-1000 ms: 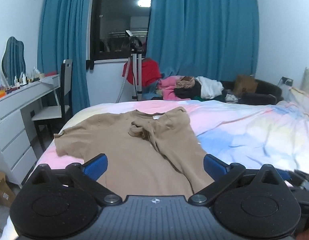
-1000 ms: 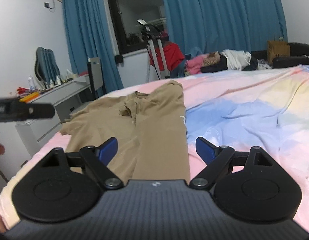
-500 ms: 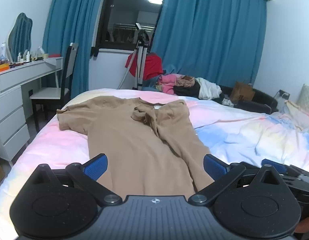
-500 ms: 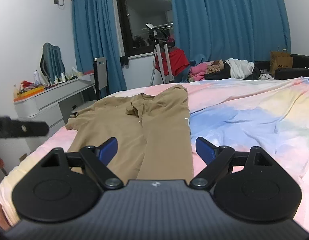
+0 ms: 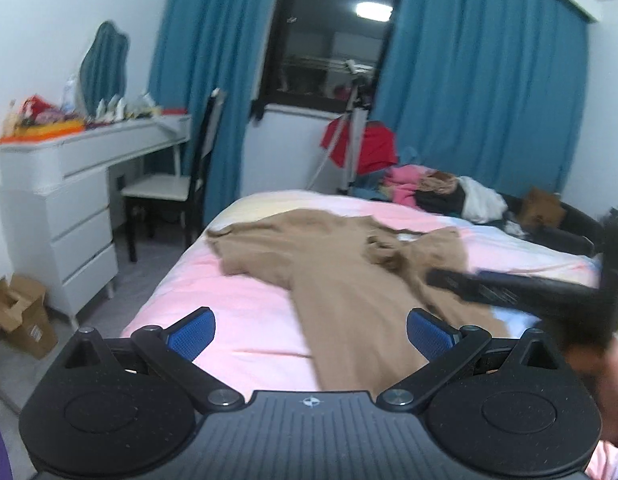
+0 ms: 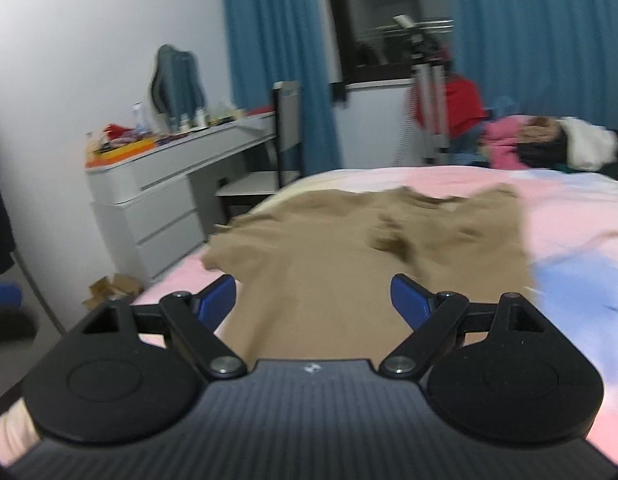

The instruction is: Fold clothes

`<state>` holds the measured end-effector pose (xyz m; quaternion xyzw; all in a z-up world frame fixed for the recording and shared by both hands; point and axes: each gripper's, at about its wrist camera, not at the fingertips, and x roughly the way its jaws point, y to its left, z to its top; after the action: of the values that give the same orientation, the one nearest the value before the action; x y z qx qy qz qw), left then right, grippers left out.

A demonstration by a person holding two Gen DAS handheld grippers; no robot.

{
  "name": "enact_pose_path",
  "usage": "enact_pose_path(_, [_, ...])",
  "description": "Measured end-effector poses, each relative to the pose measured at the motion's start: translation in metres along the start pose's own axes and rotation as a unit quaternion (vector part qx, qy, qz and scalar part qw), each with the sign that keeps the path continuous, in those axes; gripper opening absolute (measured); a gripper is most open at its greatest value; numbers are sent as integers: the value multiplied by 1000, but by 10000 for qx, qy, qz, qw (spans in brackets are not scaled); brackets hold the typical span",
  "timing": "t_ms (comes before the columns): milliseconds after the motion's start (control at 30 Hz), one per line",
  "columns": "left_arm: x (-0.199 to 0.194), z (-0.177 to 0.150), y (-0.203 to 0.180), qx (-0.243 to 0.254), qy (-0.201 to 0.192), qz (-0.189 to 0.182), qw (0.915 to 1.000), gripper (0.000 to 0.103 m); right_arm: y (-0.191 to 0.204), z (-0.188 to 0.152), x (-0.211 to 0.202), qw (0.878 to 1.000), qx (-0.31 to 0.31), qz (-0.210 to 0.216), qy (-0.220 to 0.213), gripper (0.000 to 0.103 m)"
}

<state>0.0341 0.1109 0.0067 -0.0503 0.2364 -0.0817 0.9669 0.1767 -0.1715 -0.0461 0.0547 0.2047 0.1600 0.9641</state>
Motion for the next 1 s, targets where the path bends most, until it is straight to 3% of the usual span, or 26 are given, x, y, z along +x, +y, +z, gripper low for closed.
enact_pose_path(100, [13, -3, 26, -125, 120, 248, 9995, 103, 21, 10, 68, 9992, 55, 313, 226, 80])
enact_pose_path(200, [28, -7, 52, -569, 333, 462, 9968, 103, 51, 16, 136, 9975, -110, 467, 527, 80])
enact_pose_path(400, [51, -9, 79, -1087, 390, 700, 9908, 103, 104, 7, 243, 9887, -744, 701, 1095, 78])
enact_pose_path(500, [62, -11, 82, -1114, 453, 810, 9894, 103, 116, -2, 271, 9839, -1093, 520, 1316, 62])
enact_pose_path(633, [85, -18, 66, -1287, 680, 577, 9877, 102, 112, 4, 269, 9861, -1089, 266, 1224, 17])
enact_pose_path(700, [89, -19, 54, -1200, 691, 349, 9898, 100, 105, 14, 264, 9881, -968, 168, 1183, 14])
enact_pose_path(800, [78, -16, 44, -1026, 341, 288, 9937, 100, 84, 39, 245, 9939, -703, 31, 851, 13])
enact_pose_path(867, [71, -15, 40, -966, 116, 261, 9949, 100, 58, 57, 225, 9976, -347, -20, 594, 13])
enact_pose_path(1000, [65, -13, 38, -1216, 27, -52, 9926, 101, -3, 82, 179, 9989, 334, -313, 50, 13])
